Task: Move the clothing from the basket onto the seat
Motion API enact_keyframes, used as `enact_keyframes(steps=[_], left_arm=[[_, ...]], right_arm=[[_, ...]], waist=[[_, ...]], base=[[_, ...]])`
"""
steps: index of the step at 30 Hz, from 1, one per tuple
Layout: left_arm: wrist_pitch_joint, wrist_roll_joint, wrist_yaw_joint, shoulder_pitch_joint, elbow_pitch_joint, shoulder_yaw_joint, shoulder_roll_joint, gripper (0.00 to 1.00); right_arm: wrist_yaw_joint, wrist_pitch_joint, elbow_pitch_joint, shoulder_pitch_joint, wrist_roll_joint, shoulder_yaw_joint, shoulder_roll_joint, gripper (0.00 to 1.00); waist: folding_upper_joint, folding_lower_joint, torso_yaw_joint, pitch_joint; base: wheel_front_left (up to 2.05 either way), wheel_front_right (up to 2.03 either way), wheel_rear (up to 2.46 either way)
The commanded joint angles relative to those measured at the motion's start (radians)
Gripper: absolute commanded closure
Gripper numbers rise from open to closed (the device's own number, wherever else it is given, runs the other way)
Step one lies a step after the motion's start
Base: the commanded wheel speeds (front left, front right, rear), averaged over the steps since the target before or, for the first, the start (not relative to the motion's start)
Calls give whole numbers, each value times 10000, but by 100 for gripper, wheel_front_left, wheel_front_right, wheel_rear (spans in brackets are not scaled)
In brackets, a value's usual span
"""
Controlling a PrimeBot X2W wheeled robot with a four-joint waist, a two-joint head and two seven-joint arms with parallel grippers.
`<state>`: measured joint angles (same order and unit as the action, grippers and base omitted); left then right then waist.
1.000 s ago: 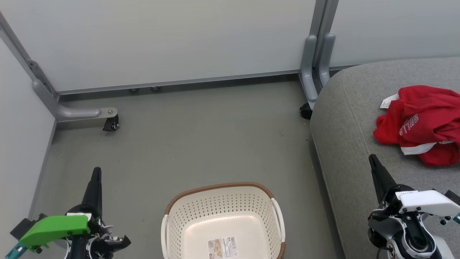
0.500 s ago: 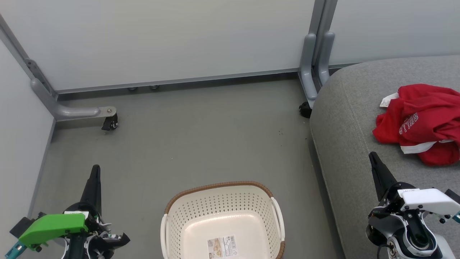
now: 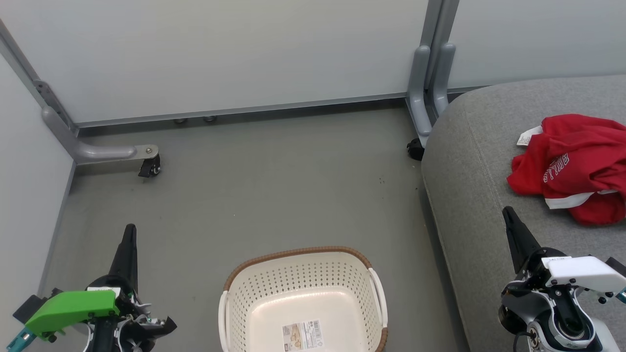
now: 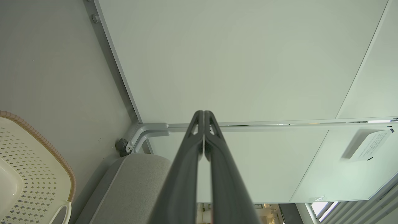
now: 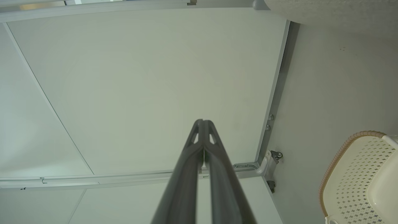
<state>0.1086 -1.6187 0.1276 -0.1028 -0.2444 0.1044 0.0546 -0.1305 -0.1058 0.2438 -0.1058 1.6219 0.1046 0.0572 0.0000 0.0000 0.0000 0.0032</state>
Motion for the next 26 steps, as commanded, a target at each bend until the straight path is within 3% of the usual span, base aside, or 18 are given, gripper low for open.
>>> enact_keyframes(steps=[1, 26], left_arm=[[21, -8, 57, -123, -16, 55, 33, 100], [36, 30, 57, -127, -16, 81, 10, 100]], right_arm=[[-4, -40, 25, -50, -18, 14, 3, 100], [-4, -67, 25, -55, -44, 48, -14, 100]], waist=[[0, 0, 0, 0], [0, 0, 0, 0]], base=[[0, 0, 0], [0, 0, 0]])
